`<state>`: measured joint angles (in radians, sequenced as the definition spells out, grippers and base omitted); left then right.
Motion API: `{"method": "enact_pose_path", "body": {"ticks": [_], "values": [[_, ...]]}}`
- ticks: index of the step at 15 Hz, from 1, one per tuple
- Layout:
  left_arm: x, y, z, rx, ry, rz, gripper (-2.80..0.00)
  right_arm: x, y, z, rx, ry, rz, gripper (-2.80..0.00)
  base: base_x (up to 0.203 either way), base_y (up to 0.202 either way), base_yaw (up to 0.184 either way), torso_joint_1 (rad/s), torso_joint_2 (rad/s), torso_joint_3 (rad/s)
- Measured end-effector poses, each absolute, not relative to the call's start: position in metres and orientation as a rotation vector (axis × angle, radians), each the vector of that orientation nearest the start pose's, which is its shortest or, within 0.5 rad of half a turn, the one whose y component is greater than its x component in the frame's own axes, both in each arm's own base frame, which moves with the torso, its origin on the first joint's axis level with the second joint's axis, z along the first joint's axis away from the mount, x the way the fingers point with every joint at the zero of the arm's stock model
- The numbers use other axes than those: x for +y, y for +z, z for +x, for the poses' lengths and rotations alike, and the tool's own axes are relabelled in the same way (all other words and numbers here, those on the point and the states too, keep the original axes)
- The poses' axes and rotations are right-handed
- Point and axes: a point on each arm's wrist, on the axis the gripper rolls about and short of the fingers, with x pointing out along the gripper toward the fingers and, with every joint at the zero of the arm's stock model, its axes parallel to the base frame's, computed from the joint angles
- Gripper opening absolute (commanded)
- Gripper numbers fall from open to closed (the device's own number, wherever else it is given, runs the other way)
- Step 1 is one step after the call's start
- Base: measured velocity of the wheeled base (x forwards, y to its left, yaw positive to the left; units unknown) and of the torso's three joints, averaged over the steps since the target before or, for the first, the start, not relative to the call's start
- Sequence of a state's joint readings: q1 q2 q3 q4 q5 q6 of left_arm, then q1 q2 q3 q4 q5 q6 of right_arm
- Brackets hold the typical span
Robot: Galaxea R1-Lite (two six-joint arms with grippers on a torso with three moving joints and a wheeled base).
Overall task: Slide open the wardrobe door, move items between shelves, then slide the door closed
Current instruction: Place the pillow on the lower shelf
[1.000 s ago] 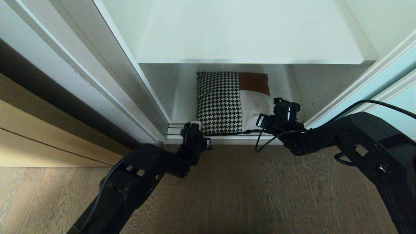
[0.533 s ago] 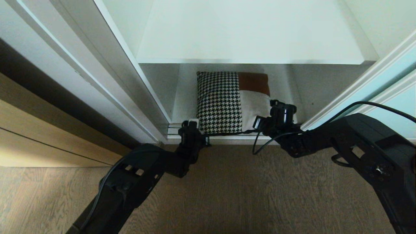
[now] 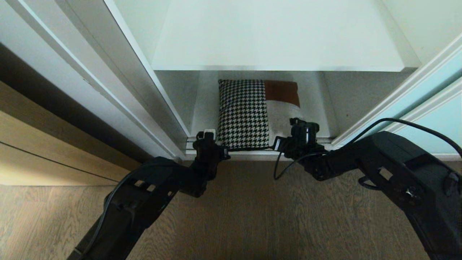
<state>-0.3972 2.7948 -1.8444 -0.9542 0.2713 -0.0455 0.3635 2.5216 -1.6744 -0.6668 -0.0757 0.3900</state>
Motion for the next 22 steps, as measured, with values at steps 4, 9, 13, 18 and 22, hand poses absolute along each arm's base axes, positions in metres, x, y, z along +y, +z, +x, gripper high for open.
{"method": "enact_pose_path", "body": {"ticks": [4,9,13,18,22], "values": [[-0.198,0.015,0.481,0.069,-0.226,-0.058,-2.80,0.212,0.067,0.487,0.236,0.315,0.335,-2.80,0.000,0.000,0.000,0.000,0.00,0.000],[-0.173,0.057,0.467,0.069,-0.262,-0.068,-2.80,0.235,0.044,0.495,0.296,0.333,0.288,-2.80,0.000,0.000,0.000,0.000,0.00,0.000],[-0.152,0.063,0.452,0.111,-0.233,-0.080,-2.80,0.236,0.019,0.497,0.332,0.327,0.270,-2.80,0.000,0.000,0.000,0.000,0.00,0.000],[-0.148,0.059,0.444,0.145,-0.222,-0.093,-2.80,0.211,0.008,0.510,0.310,0.280,0.241,-2.80,0.000,0.000,0.000,0.000,0.00,0.000],[-0.149,0.049,0.432,0.173,-0.219,-0.113,-2.80,0.195,0.019,0.517,0.254,0.258,0.252,-2.80,0.000,0.000,0.000,0.000,0.00,0.000]]}}
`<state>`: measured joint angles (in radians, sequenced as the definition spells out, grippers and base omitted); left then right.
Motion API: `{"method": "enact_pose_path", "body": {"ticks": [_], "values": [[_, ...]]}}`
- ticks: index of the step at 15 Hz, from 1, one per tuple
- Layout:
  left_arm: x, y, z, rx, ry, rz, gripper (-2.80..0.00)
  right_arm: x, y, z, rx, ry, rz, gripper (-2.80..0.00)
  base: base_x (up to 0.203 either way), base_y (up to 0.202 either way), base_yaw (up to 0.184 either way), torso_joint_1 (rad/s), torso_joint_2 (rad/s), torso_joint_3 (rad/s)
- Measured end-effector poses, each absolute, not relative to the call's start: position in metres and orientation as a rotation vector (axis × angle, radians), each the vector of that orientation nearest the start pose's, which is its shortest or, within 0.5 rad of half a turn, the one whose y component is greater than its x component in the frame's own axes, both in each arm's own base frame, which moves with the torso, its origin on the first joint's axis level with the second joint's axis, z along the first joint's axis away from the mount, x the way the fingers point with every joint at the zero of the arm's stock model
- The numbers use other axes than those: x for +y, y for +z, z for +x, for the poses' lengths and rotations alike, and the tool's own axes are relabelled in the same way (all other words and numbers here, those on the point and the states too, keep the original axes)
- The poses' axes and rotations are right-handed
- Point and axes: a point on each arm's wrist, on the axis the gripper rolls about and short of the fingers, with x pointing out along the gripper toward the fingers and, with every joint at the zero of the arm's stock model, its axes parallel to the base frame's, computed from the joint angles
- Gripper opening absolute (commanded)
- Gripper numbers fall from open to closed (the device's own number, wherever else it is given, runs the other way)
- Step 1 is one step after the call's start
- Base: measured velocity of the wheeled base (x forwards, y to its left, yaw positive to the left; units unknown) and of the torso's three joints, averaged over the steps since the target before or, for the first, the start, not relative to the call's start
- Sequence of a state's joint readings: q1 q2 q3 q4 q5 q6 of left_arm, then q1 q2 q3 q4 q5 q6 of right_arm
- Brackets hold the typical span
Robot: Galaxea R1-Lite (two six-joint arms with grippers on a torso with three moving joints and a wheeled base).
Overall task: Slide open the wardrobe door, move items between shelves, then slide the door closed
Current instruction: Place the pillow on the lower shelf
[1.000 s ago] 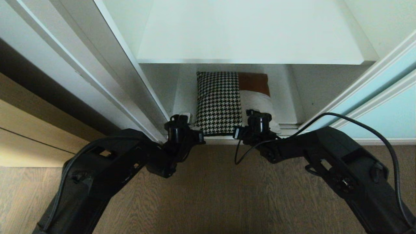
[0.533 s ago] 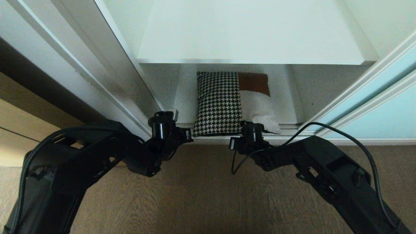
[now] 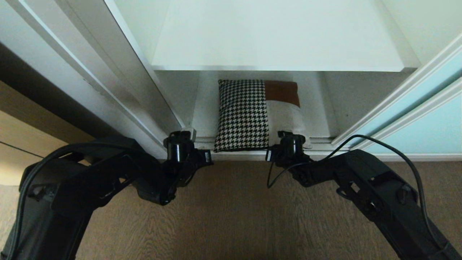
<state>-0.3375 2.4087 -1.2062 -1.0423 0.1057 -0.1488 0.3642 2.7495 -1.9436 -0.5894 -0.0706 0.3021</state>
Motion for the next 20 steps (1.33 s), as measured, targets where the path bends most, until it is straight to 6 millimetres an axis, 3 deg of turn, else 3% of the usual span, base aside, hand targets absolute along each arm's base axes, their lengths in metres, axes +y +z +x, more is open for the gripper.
{"method": "enact_pose_path", "body": {"ticks": [5,10,15,20], "values": [[-0.160,0.039,0.415,0.217,-0.207,-0.105,-2.80,0.195,0.038,0.517,0.185,0.204,0.267,-2.80,0.000,0.000,0.000,0.000,0.00,0.000],[-0.163,0.045,0.367,0.309,-0.210,-0.033,-2.80,0.201,0.033,0.511,0.188,0.168,0.257,-2.80,0.000,0.000,0.000,0.000,0.00,0.000],[-0.146,0.034,0.327,0.356,-0.108,0.009,-2.80,0.216,0.030,0.498,0.223,0.197,0.244,-2.80,0.000,0.000,0.000,0.000,0.00,0.000],[-0.136,0.062,0.312,0.145,-0.055,-0.040,-2.80,0.225,0.028,0.494,0.232,0.214,0.247,-2.80,0.000,0.000,0.000,0.000,0.00,0.000]]}}
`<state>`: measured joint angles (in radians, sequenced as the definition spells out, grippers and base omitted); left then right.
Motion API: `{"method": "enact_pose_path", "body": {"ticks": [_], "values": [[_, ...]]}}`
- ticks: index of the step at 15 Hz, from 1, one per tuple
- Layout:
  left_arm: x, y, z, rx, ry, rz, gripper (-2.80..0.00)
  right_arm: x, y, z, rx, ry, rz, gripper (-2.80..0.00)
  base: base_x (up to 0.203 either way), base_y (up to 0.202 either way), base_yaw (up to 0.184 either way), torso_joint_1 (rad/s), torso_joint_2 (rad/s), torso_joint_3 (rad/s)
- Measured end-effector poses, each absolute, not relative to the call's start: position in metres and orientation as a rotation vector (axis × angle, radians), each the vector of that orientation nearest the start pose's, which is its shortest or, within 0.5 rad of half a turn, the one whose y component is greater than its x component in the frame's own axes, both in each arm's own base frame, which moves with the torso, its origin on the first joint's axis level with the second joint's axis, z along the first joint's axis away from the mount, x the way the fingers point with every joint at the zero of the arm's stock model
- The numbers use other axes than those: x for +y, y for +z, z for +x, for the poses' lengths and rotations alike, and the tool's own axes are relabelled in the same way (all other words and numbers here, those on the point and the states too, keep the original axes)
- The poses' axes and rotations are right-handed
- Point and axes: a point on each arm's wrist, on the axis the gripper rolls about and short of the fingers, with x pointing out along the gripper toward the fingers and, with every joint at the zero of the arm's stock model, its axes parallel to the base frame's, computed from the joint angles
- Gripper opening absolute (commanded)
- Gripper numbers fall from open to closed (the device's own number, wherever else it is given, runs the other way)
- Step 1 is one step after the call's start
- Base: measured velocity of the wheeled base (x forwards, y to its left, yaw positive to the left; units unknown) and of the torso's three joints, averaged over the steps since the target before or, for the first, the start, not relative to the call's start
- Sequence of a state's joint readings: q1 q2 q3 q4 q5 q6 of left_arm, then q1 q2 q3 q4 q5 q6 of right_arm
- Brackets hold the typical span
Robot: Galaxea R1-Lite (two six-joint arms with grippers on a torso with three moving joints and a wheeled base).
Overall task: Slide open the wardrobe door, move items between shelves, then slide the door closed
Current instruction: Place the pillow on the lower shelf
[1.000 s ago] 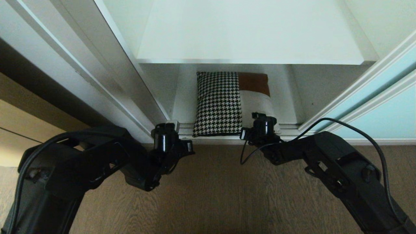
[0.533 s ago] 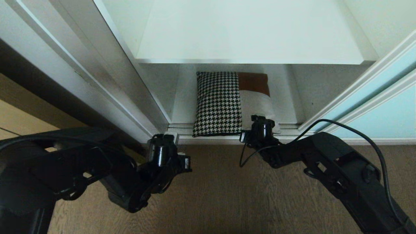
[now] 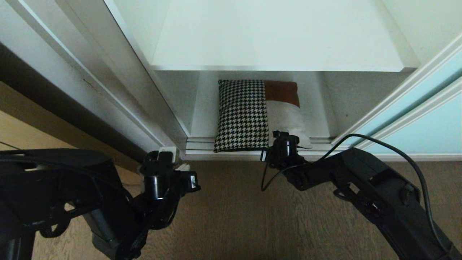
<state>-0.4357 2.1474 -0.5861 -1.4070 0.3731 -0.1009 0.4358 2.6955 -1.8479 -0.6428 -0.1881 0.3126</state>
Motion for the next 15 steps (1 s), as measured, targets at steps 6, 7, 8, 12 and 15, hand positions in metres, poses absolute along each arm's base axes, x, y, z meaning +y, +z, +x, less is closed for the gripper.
{"method": "enact_pose_path", "body": {"ticks": [6,7,8,12,15], "values": [[-0.131,0.096,0.285,0.077,-0.066,-0.038,-2.80,0.234,0.025,0.489,0.241,0.229,0.238,-2.80,0.000,0.000,0.000,0.000,0.00,0.000],[-0.131,0.102,0.281,0.061,-0.067,-0.025,-2.80,0.233,0.026,0.489,0.241,0.228,0.236,-2.80,0.000,0.000,0.000,0.000,0.00,0.000],[-0.132,0.107,0.277,0.043,-0.057,-0.013,-2.80,0.232,0.026,0.490,0.243,0.221,0.235,-2.80,0.000,0.000,0.000,0.000,0.00,0.000],[-0.122,0.127,0.253,-0.005,-0.037,0.086,-2.80,0.224,0.029,0.492,0.261,0.190,0.228,-2.80,0.000,0.000,0.000,0.000,0.00,0.000],[-0.113,0.151,0.236,0.018,-0.010,0.146,-2.80,0.225,0.030,0.490,0.264,0.192,0.229,-2.80,0.000,0.000,0.000,0.000,0.00,0.000]]}}
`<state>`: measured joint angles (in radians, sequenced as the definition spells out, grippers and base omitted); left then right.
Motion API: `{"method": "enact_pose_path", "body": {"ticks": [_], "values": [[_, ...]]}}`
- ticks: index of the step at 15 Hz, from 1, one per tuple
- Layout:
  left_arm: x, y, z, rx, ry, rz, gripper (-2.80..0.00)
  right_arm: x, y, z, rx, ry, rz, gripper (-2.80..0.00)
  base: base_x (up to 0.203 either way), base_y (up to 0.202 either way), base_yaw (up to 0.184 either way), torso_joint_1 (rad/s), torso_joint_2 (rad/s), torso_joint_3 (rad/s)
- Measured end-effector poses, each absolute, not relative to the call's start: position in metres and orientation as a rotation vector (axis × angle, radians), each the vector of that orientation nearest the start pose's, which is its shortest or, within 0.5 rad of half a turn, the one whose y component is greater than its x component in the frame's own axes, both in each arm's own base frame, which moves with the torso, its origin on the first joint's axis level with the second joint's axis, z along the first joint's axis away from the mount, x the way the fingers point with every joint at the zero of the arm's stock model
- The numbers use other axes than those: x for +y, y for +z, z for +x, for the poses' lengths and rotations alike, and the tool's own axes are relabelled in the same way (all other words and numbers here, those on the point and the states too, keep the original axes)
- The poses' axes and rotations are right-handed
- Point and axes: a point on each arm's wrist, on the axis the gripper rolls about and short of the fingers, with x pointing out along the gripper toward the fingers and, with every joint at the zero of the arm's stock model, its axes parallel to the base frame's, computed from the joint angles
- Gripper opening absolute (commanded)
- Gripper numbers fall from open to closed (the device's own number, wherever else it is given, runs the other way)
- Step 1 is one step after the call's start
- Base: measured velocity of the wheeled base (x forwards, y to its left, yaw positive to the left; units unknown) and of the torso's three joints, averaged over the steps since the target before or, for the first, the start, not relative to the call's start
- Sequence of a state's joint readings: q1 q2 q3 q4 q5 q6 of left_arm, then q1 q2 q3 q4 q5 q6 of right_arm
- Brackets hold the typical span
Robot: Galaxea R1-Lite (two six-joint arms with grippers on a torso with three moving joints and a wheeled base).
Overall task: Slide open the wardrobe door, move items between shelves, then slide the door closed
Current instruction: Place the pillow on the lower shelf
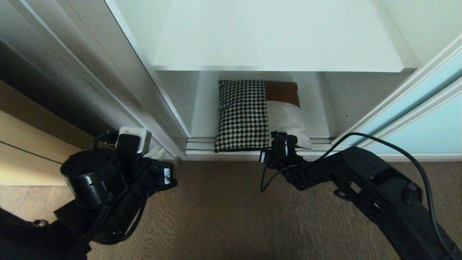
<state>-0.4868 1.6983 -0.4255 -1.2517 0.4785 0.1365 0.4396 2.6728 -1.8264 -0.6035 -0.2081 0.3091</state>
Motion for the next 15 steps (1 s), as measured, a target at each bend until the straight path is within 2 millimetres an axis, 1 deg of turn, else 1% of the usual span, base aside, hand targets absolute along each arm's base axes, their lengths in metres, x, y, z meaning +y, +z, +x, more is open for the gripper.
{"method": "enact_pose_path", "body": {"ticks": [3,6,10,12,13,15], "values": [[-0.103,0.171,0.219,0.132,0.051,0.214,-2.80,0.224,0.032,0.489,0.266,0.191,0.229,-2.80,0.000,0.000,0.000,0.000,0.00,0.000],[-0.091,0.182,0.196,0.274,0.053,0.275,-2.80,0.224,0.033,0.487,0.269,0.191,0.229,-2.80,0.000,0.000,0.000,0.000,0.00,0.000],[-0.070,0.196,0.156,0.374,0.025,0.314,-2.80,0.226,0.037,0.485,0.268,0.195,0.230,-2.80,0.000,0.000,0.000,0.000,0.00,0.000],[-0.058,0.199,0.132,0.441,0.019,0.336,-2.80,0.231,0.036,0.482,0.274,0.206,0.227,-2.80,0.000,0.000,0.000,0.000,0.00,0.000],[-0.052,0.198,0.121,0.481,0.032,0.300,-2.80,0.236,0.035,0.480,0.277,0.214,0.227,-2.80,0.000,0.000,0.000,0.000,0.00,0.000],[-0.047,0.196,0.114,0.515,0.085,0.158,-2.80,0.241,0.034,0.476,0.281,0.220,0.223,-2.80,0.000,0.000,0.000,0.000,0.00,0.000]]}}
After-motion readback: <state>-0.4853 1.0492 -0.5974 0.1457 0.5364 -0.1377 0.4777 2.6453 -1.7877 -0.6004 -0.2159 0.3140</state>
